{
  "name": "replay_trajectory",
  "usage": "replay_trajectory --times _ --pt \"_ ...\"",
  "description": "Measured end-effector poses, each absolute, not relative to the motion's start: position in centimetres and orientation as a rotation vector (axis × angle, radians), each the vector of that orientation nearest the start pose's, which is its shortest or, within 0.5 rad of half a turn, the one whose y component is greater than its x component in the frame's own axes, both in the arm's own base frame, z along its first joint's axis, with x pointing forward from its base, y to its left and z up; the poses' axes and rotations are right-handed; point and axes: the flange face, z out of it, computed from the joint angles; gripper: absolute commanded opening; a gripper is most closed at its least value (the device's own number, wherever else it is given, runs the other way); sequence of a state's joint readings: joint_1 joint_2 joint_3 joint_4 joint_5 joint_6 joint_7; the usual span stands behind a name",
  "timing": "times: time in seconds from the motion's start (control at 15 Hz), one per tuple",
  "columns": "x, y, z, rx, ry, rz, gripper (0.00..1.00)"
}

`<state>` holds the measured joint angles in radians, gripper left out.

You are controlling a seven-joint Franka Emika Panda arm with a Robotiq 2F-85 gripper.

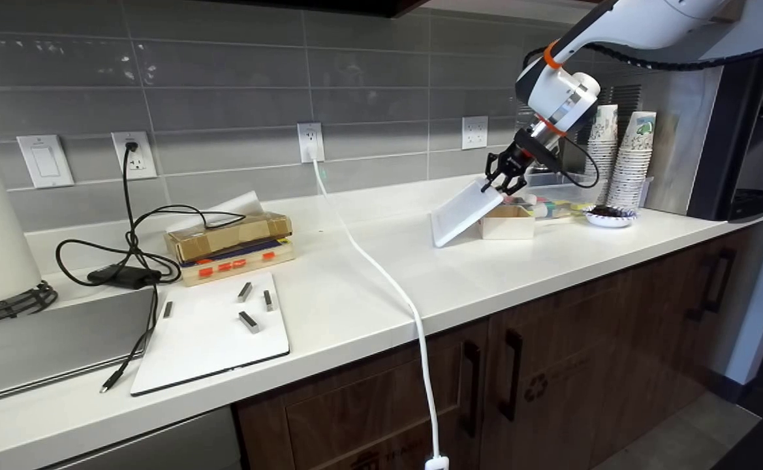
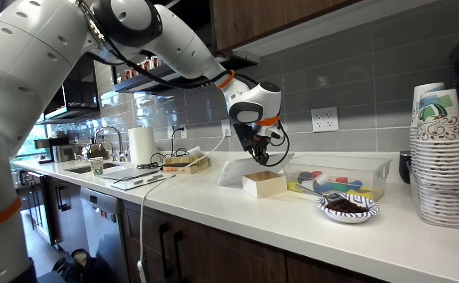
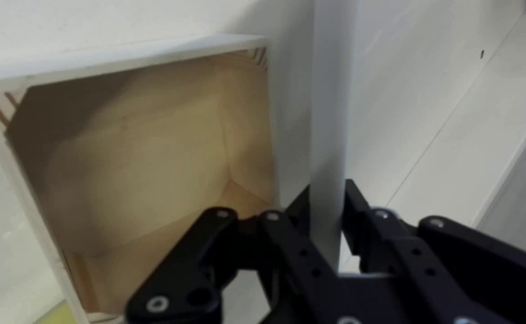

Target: Put the white lid on top of the clear storage container.

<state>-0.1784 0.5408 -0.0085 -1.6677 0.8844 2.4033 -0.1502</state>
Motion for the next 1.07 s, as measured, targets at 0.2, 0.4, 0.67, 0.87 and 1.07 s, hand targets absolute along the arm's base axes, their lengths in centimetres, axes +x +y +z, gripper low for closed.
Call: replay_trajectory --times 0.2,0.4,0.67,0.87,1.07 --pt "68.3 -11.3 32.9 -2.391 0.746 -0.433 0.04" --pt "67.4 -10.4 34.3 -2.375 0.709 -0.512 0.04" --pt "65.1 -9.4 36.6 -2.277 0.717 -0.715 0.04" --pt "63.5 -9.1 38.9 -2.173 0.725 -0.881 0.04" --pt "62.5 -9.8 41.3 -2.057 0.727 -1.026 0.04"
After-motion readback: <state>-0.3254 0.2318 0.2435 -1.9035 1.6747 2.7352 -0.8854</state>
